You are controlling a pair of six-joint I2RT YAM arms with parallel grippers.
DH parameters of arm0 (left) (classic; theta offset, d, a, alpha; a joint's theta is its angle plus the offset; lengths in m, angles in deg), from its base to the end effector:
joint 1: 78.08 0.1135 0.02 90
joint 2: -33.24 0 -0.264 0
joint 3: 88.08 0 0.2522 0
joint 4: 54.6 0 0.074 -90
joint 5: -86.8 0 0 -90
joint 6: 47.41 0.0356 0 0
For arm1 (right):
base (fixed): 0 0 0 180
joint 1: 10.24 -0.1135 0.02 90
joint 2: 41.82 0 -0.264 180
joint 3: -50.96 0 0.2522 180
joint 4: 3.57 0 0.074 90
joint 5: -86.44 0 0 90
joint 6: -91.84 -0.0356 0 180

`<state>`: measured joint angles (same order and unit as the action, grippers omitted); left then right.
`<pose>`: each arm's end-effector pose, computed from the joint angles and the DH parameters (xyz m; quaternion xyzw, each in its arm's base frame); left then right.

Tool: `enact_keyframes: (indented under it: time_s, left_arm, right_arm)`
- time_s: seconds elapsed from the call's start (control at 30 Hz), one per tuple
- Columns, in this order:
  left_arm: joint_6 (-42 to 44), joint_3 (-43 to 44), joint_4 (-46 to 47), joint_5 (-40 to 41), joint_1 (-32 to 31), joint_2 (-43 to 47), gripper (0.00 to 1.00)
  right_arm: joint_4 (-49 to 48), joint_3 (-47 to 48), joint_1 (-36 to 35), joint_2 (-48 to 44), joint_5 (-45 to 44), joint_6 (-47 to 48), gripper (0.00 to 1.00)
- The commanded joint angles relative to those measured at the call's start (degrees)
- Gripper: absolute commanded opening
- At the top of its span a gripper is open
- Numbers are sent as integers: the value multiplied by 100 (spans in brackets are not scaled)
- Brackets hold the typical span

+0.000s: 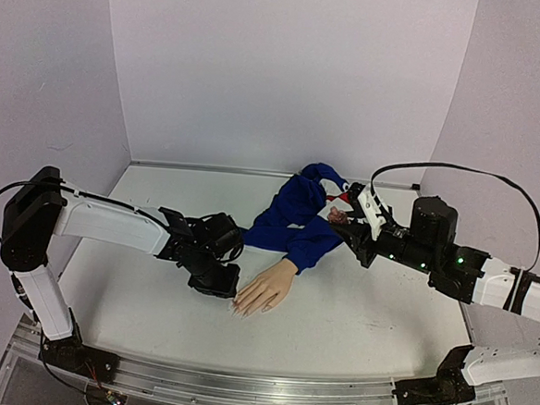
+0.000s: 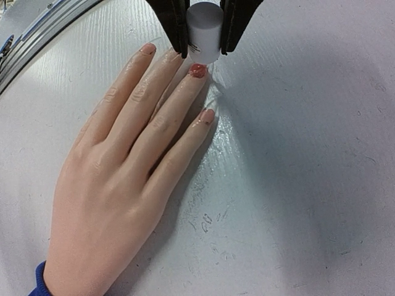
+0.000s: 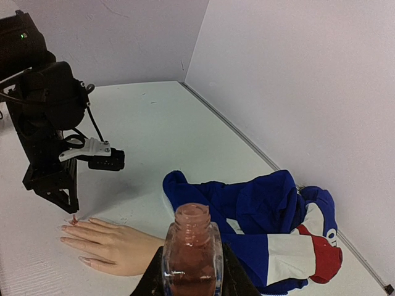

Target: Paint the nails

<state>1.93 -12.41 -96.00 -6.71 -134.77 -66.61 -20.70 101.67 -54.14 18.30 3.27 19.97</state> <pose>0.1852 -0.2858 0.1706 0.1426 0.9665 -0.1785 0.1171 0.1741 0.1734 0.3159 -0.3768 0.5397 0.2058 0.7241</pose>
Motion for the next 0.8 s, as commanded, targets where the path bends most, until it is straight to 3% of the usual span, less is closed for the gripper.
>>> enact_keyframes:
  time_s: [0.0, 0.77]
  left_arm:
    - [-104, 143, -72, -71, -1, -3, 0]
    - [-203, -37, -80, -62, -1, 62, 0]
  right_arm:
    - [-378, 86, 31, -9, 64, -71, 0]
    - [-378, 93, 34, -6, 76, -73, 0]
